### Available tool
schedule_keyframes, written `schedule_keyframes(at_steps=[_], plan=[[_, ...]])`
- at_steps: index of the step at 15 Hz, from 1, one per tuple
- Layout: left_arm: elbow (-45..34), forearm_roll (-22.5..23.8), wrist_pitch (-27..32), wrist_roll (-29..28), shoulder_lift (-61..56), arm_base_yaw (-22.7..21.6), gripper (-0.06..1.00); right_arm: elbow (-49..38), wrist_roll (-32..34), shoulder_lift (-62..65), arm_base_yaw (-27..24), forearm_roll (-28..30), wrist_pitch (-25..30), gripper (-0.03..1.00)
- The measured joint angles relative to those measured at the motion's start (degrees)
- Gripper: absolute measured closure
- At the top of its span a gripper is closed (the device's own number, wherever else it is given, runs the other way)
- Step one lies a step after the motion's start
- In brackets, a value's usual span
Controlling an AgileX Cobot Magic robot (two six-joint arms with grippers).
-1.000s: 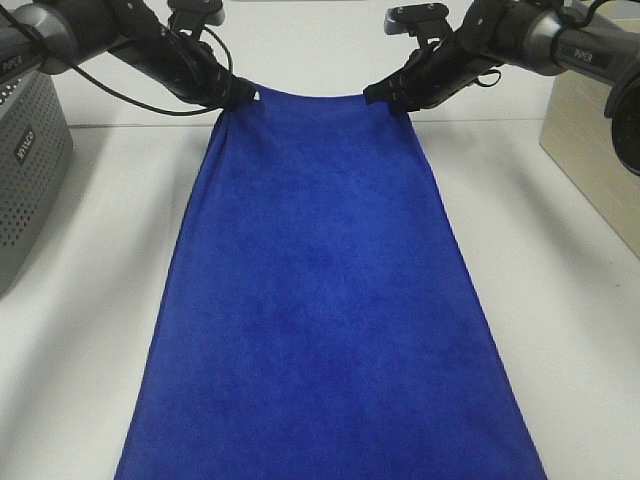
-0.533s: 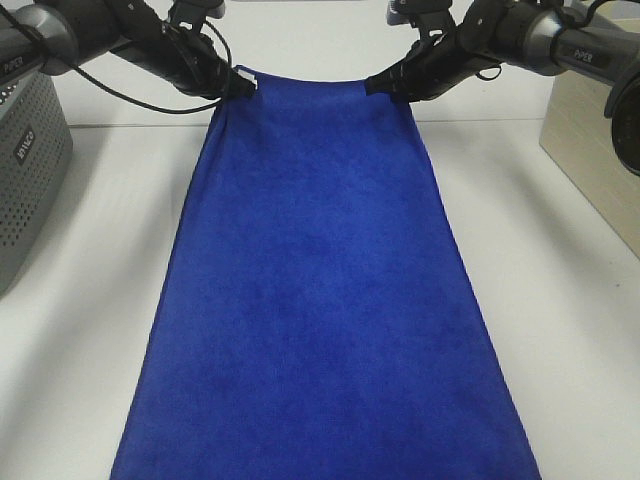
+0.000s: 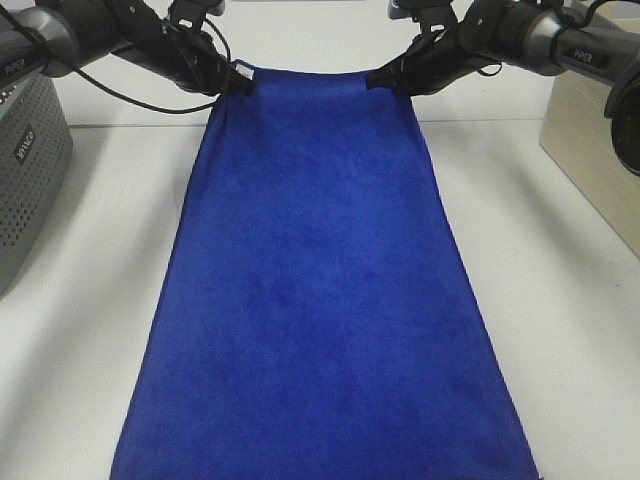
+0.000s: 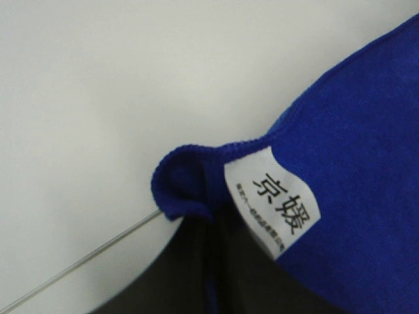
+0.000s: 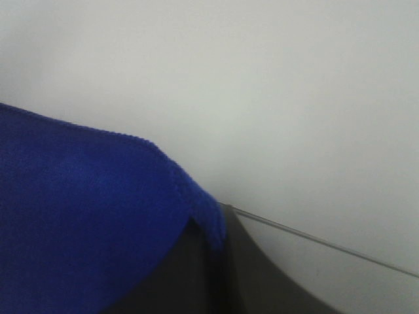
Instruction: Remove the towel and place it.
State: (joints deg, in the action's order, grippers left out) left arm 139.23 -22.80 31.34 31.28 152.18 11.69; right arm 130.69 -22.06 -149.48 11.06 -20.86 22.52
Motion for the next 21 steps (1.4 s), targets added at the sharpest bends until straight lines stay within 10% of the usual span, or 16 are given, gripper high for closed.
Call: schedule_keyframes(at_steps=[21], plan=[[0.0, 0.2, -5.8, 0.1, 5.0, 0.0, 0.88, 0.0, 0.0, -4.0, 0.0, -1.0, -1.5, 0.93]])
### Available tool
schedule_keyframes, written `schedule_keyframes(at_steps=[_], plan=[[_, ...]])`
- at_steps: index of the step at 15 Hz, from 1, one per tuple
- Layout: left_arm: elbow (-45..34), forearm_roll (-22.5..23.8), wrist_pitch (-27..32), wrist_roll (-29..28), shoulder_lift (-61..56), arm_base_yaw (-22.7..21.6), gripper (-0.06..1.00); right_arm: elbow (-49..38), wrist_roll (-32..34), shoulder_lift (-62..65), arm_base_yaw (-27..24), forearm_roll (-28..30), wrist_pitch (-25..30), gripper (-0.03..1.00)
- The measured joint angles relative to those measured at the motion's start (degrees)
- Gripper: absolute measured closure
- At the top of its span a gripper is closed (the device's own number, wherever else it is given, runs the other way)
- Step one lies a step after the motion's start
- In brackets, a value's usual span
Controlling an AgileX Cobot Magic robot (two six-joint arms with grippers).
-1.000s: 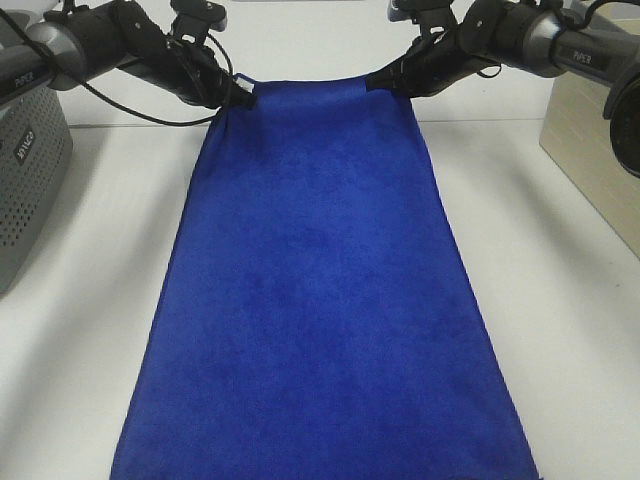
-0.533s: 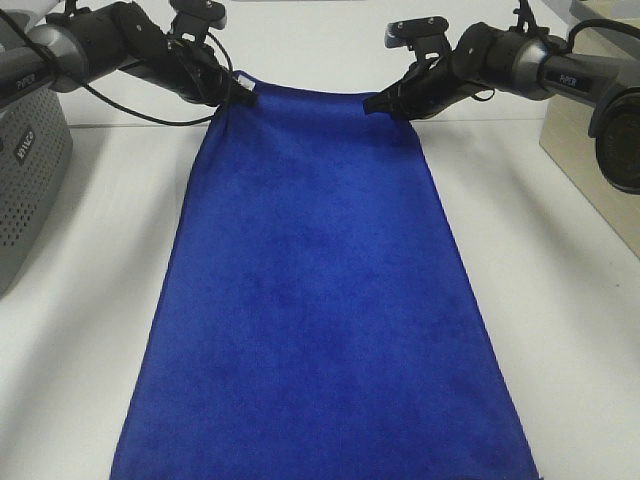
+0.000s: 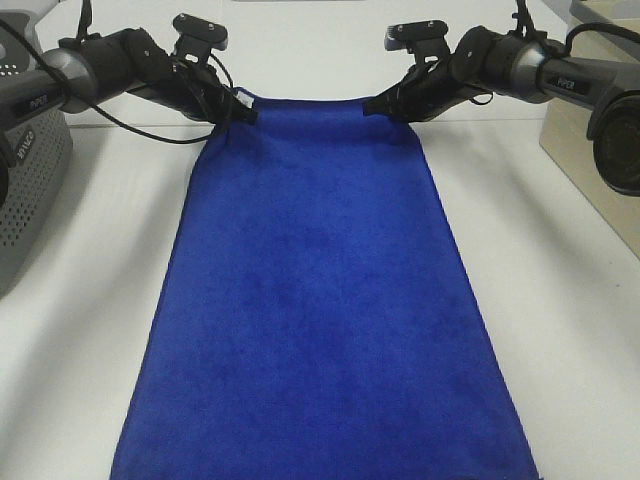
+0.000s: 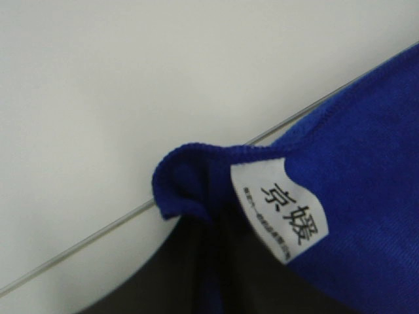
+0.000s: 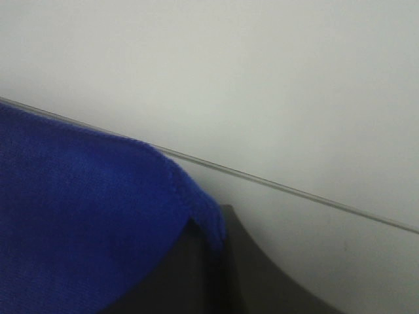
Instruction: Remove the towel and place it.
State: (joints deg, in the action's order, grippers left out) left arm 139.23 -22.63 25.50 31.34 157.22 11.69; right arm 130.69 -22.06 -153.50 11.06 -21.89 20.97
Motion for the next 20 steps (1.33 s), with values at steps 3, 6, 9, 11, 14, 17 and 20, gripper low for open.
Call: schedule_keyframes(at_steps=[3, 6, 9, 11, 14, 17, 20], plan=[[0.0, 0.1, -1.3, 0.0, 0.0, 0.0, 0.61, 0.0, 0.0, 0.0, 0.0, -1.3, -0.1, 0.7], [0.0, 0.1, -1.4, -0.6, 0.0, 0.0, 0.39, 0.0, 0.0, 0.0, 0.0, -1.8, 1.9, 0.36], [0.0, 0.1, -1.4, -3.2, 0.0, 0.0, 0.26, 0.0, 0.0, 0.2, 0.0, -1.0, 4.5, 0.3], [0.0, 0.4, 0.0, -4.1, -0.3, 0.0, 0.23, 0.0, 0.0, 1.1, 0.0, -0.4, 6.0, 0.29], [0.0, 3.4, 13.9, -7.3, -5.3, 0.0, 0.22, 0.0, 0.1, 7.6, 0.0, -0.1, 15.9, 0.29], [0.0, 8.8, 30.2, -14.2, -11.0, 0.0, 0.21, 0.0, 5.0, 13.1, 0.0, 0.1, 29.2, 0.25], [0.0, 12.8, 42.5, -21.0, -16.1, 0.0, 0.14, 0.0, 10.1, 19.3, 0.0, 3.7, 41.1, 0.15]])
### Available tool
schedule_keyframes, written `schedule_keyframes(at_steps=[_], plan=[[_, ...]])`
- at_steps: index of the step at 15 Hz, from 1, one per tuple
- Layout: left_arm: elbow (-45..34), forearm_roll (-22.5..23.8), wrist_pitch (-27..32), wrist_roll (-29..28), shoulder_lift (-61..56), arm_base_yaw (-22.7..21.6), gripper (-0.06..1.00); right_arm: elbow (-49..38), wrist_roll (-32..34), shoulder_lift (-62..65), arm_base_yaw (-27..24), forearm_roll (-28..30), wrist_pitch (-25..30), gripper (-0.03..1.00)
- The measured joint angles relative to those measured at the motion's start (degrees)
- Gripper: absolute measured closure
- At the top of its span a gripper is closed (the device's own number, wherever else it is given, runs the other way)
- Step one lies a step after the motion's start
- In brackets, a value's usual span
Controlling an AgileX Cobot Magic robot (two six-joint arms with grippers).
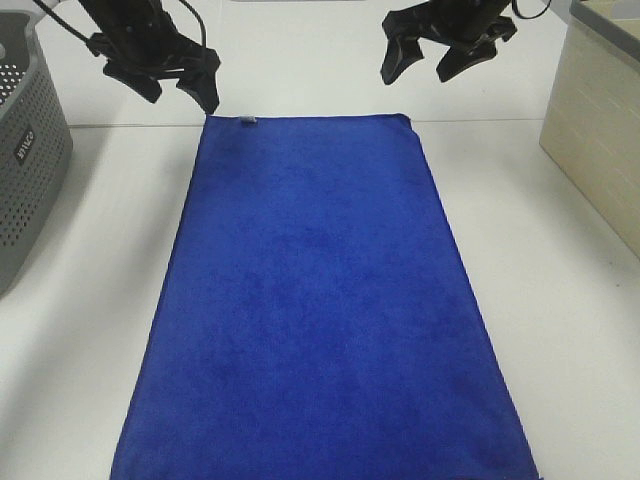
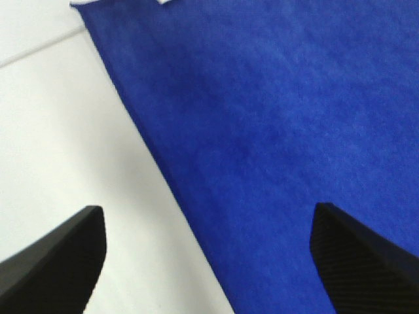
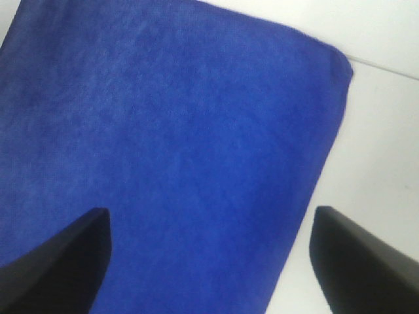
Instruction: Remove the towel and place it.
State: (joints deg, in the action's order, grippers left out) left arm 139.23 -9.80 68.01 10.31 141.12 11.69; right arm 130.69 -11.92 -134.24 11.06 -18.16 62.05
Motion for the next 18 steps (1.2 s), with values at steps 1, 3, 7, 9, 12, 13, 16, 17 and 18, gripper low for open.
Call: schedule_keyframes(at_steps=[1, 3, 7, 9, 12, 13, 16, 17, 18], plan=[[0.0, 0.3, 1.0, -2.1, -1.7, 0.0, 0.12, 0.0, 1.5, 1.9, 0.0, 1.2, 2.3, 0.15], [0.1, 0.7, 1.3, -5.6, -4.6, 0.0, 0.12, 0.0, 4.7, 5.7, 0.0, 4.1, 6.0, 0.15], [0.2, 4.1, 1.4, -9.3, -9.6, 0.0, 0.12, 0.0, 8.4, 11.2, 0.0, 7.6, 7.6, 0.15], [0.2, 7.5, 1.5, -10.3, -12.9, -0.6, 0.12, 0.0, 10.1, 13.9, -0.7, 9.1, 7.7, 0.15], [0.2, 9.3, 1.5, -10.3, -17.1, -5.2, 0.12, -0.4, 11.2, 19.7, -5.7, 9.2, 7.7, 0.15], [-0.2, 9.2, 1.5, -10.3, -18.4, -7.0, 0.12, -2.0, 11.3, 22.4, -7.7, 9.3, 7.7, 0.15], [-5.5, 7.9, 1.5, -9.7, -24.5, -11.3, 0.12, -12.9, 9.8, 32.3, -11.6, 10.4, 7.7, 0.15], [-10.0, 7.4, 1.5, -9.5, -27.4, -11.5, 0.12, -18.6, 8.1, 36.2, -11.6, 11.1, 7.7, 0.15], [-15.9, 6.5, 1.5, -9.4, -31.4, -11.5, 0.12, -24.0, 6.0, 39.9, -11.6, 11.2, 7.7, 0.15]])
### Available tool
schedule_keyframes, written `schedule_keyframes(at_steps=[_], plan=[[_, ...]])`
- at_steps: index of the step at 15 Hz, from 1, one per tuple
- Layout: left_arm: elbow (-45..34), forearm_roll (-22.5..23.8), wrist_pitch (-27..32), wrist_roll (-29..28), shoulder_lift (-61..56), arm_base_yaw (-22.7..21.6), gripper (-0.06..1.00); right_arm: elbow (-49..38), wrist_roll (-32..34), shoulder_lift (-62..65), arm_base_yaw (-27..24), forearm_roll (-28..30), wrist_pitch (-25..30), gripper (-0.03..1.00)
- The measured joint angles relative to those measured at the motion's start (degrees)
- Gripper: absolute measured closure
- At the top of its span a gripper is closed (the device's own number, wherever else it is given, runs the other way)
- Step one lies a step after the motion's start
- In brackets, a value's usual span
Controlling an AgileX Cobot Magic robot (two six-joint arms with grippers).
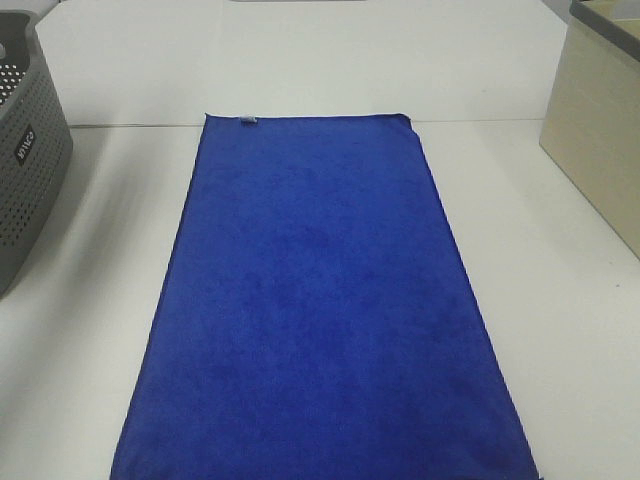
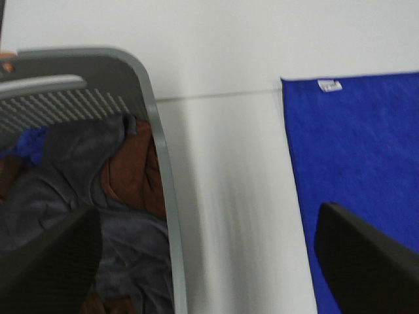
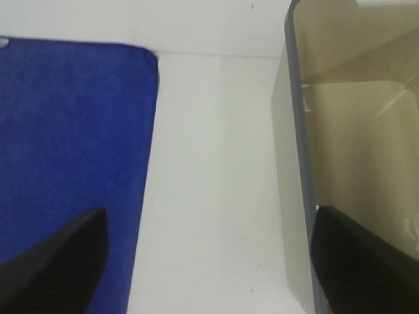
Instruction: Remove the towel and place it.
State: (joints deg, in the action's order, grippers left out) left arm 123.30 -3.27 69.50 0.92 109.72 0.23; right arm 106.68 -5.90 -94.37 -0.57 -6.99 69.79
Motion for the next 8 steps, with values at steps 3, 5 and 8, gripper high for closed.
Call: schedule_keyframes(at_steps=[3, 5, 8], plan=[[-26.4, -0.1, 0.0, 0.3, -17.3, 0.0, 0.12, -20.6, -1.3, 16.3, 0.0, 0.1, -0.1, 0.15], [-40.2, 0.3, -0.5, 0.3, -28.6, 0.0, 0.12, -32.5, -1.1, 25.1, 0.0, 0.1, 0.1, 0.15], [-52.3, 2.3, -0.9, -0.2, -42.9, 0.0, 0.12, -45.6, -1.1, 36.3, 0.0, 0.0, 0.2, 0.14]])
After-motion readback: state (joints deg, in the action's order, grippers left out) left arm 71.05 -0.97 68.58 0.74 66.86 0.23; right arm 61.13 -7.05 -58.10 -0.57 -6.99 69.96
